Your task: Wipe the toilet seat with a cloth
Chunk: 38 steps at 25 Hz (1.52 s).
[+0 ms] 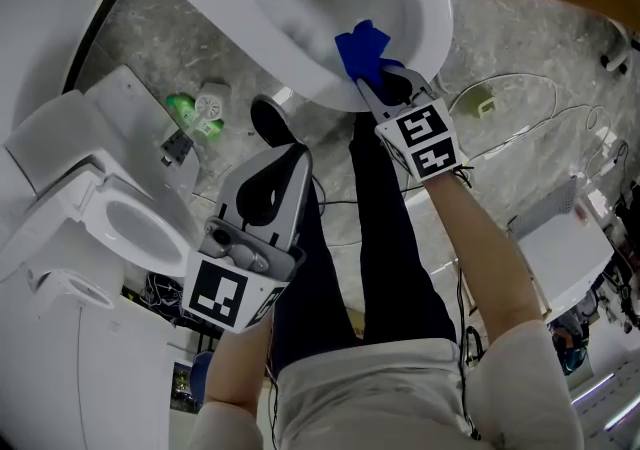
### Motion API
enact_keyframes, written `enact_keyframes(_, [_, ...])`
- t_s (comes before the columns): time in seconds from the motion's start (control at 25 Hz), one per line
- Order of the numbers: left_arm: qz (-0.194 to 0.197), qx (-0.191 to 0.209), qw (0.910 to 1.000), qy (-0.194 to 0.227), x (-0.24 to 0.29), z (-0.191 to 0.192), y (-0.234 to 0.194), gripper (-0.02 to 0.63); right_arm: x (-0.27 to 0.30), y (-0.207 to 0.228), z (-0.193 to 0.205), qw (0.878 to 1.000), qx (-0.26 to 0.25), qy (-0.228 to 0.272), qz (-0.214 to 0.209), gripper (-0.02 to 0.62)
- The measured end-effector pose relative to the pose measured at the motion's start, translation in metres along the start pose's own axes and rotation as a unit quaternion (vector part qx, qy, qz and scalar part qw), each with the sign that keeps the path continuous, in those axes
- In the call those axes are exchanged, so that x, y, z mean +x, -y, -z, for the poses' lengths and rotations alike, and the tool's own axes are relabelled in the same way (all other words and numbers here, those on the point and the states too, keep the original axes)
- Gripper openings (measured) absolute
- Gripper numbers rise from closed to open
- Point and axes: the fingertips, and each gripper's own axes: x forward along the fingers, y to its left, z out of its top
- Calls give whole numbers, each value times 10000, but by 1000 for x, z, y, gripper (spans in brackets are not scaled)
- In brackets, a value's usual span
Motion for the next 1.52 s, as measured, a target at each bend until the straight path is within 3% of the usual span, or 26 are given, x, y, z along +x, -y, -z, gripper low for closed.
enact_keyframes(1.52, [243,25,9994,-260,44,11,28,9,-28,63,5,9992,242,264,204,54])
